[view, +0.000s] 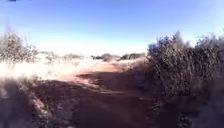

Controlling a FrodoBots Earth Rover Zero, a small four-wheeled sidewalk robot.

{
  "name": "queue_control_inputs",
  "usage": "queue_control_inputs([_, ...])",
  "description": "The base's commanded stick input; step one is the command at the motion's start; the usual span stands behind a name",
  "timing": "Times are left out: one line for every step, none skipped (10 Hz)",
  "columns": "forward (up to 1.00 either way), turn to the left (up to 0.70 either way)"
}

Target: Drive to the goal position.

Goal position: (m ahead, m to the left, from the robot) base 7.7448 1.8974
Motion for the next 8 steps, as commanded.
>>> queue_control_inputs([0.50, 0.00])
queue_control_inputs([0.50, 0.00])
queue_control_inputs([0.50, 0.00])
queue_control_inputs([0.50, 0.00])
queue_control_inputs([0.50, 0.00])
queue_control_inputs([0.50, 0.00])
queue_control_inputs([0.50, 0.00])
queue_control_inputs([0.50, 0.00])
